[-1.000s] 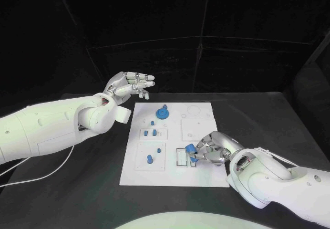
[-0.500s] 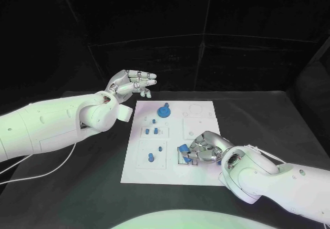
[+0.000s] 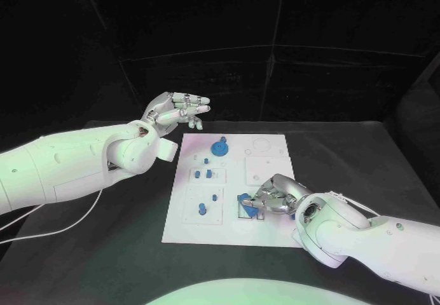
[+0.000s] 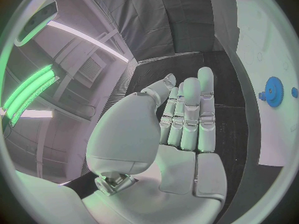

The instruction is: Assemble the parts on the task board

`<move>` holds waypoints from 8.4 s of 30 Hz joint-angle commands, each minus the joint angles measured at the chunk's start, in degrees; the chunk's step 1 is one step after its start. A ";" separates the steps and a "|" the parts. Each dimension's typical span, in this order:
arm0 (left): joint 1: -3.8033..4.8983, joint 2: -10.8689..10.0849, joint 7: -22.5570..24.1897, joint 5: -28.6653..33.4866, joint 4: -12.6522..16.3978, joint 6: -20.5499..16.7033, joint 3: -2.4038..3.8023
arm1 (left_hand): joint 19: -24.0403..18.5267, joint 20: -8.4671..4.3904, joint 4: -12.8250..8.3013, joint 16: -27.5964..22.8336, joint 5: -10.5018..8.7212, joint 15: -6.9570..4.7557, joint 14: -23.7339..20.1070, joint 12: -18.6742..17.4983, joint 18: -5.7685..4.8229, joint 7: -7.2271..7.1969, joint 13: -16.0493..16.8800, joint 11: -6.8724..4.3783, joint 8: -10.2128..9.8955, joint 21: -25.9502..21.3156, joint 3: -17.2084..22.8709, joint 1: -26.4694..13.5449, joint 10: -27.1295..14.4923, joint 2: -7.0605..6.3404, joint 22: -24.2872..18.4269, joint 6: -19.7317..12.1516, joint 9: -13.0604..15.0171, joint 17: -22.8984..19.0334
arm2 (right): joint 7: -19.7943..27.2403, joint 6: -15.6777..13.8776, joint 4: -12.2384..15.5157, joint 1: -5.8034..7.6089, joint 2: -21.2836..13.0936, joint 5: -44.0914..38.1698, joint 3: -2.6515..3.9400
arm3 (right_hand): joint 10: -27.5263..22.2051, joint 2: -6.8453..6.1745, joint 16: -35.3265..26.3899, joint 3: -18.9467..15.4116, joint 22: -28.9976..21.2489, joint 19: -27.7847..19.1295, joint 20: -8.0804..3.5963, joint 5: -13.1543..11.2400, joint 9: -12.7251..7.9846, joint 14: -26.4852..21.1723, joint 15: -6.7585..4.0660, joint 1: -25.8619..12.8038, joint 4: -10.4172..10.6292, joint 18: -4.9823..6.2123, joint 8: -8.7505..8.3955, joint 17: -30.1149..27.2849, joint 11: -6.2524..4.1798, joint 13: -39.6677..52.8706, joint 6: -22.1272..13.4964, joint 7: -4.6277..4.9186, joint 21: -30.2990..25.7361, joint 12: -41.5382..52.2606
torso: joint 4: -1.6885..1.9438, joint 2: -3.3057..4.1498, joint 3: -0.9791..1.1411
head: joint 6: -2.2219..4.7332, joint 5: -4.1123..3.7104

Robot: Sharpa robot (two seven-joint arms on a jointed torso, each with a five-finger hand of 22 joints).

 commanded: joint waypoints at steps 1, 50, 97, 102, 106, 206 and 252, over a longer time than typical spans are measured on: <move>0.09 -0.04 0.36 0.16 0.13 0.65 0.05 | 0.03 0.26 0.08 0.24 0.09 -0.05 -0.28 0.33 0.78 0.03 -0.04 0.03 0.39 -0.26 -0.36 0.15 -0.56 0.58 -0.07 -0.34 0.05 -0.07 | -0.36 -0.12 0.25 0.08 -0.03 -0.70 0.03 | -0.54 -0.36 -0.28 -0.46 10.75 2.57 -0.20 -2.25 0.20 2.83 -0.01 -1.20 0.04 -0.45 -0.37 -0.04 -0.07 -0.16 -0.32 0.32 -0.28 -0.51 | -0.09 0.00 0.03 | 0.01 0.00; 0.07 -0.02 0.32 0.16 -0.21 0.73 0.05 | 0.04 0.28 0.09 0.31 0.09 -0.03 -0.37 0.61 0.79 0.04 -0.05 0.04 0.54 -0.38 -0.54 0.12 -0.78 0.65 -0.16 -0.48 0.05 -0.14 | -1.87 4.91 1.60 0.08 -0.81 -5.34 0.04 | 0.96 -1.87 0.16 3.31 11.75 3.34 -0.77 -8.59 3.75 3.16 -0.62 10.69 -6.18 -0.73 1.83 1.51 -0.80 2.62 0.81 -0.41 0.33 0.36 | -0.14 0.00 -0.04 | 0.03 -0.21; 0.07 -0.09 0.42 0.16 -0.13 0.79 0.04 | 0.06 0.29 0.05 0.37 0.10 -0.03 -0.43 0.85 0.79 0.04 -0.06 0.04 0.66 -0.47 -0.64 0.19 -0.93 0.74 -0.22 -0.58 0.05 -0.20 | 2.89 2.99 1.99 0.09 0.65 -8.53 0.08 | 3.65 0.70 0.84 2.21 12.51 3.93 -1.36 -7.46 6.08 3.38 -1.39 13.31 -9.00 -0.94 4.55 2.87 -1.83 6.83 2.64 -1.66 0.86 5.21 | 0.01 0.05 -0.01 | 0.16 -0.16; 0.07 -0.16 0.42 0.16 -0.06 0.76 0.04 | 0.06 0.29 0.05 0.37 0.10 -0.03 -0.43 0.85 0.79 0.04 -0.06 0.04 0.66 -0.47 -0.64 0.19 -0.93 0.74 -0.22 -0.58 0.05 -0.20 | 1.06 2.99 1.28 0.09 1.08 -10.02 0.08 | 4.80 1.36 0.90 2.75 12.54 3.95 -1.71 -7.76 6.90 3.40 -1.78 14.24 -9.89 -0.95 5.39 3.04 -2.32 8.80 3.20 -2.23 0.88 7.81 | -0.03 0.04 -0.01 | 0.10 -0.02; 0.07 -0.19 0.41 0.16 -0.03 0.75 0.04 | 0.06 0.29 0.05 0.37 0.10 -0.03 -0.43 0.85 0.79 0.04 -0.06 0.04 0.66 -0.47 -0.64 0.19 -0.93 0.74 -0.22 -0.58 0.05 -0.20 | 0.29 3.36 0.98 0.09 1.19 -10.96 0.08 | 5.25 2.25 1.00 3.86 12.67 4.05 -2.08 -9.65 7.61 3.44 -2.12 16.06 -11.34 -0.99 5.91 3.25 -2.68 9.78 3.26 -2.61 0.97 8.99 | -0.05 0.04 0.01 | -0.01 0.02; 0.04 -0.56 0.75 0.17 0.50 1.12 -0.21 | 0.08 0.29 -0.01 0.41 0.09 -0.03 -0.47 1.03 0.80 0.05 -0.06 0.05 0.76 -0.52 -0.73 0.25 -1.04 0.74 -0.26 -0.65 0.05 -0.24 | -1.73 10.67 1.95 -0.81 -12.69 -16.60 -0.04 | 2.85 1.20 -0.21 -0.73 11.72 3.18 -0.55 -0.26 6.35 3.18 -0.49 12.24 -8.64 -0.66 -3.60 2.47 -0.72 7.35 2.35 -0.28 0.00 3.79 | -0.18 -0.11 -0.15 | 0.48 -2.19; -0.01 -0.41 0.62 0.17 0.41 1.20 -0.28 | 0.10 0.31 0.05 0.46 0.10 -0.01 -0.51 1.24 0.79 0.05 -0.07 0.06 0.89 -0.58 -0.87 0.17 -1.15 0.80 -0.31 -0.70 0.06 -0.29 | -3.37 3.90 7.42 -1.12 -12.13 -21.81 0.05 | 3.03 1.48 0.40 8.13 12.70 4.00 -1.23 15.65 7.53 3.49 -1.14 16.52 -11.05 -0.96 -6.56 4.18 -1.45 7.58 4.38 -0.95 0.74 3.51 | -0.12 -0.11 -0.21 | 1.11 -2.10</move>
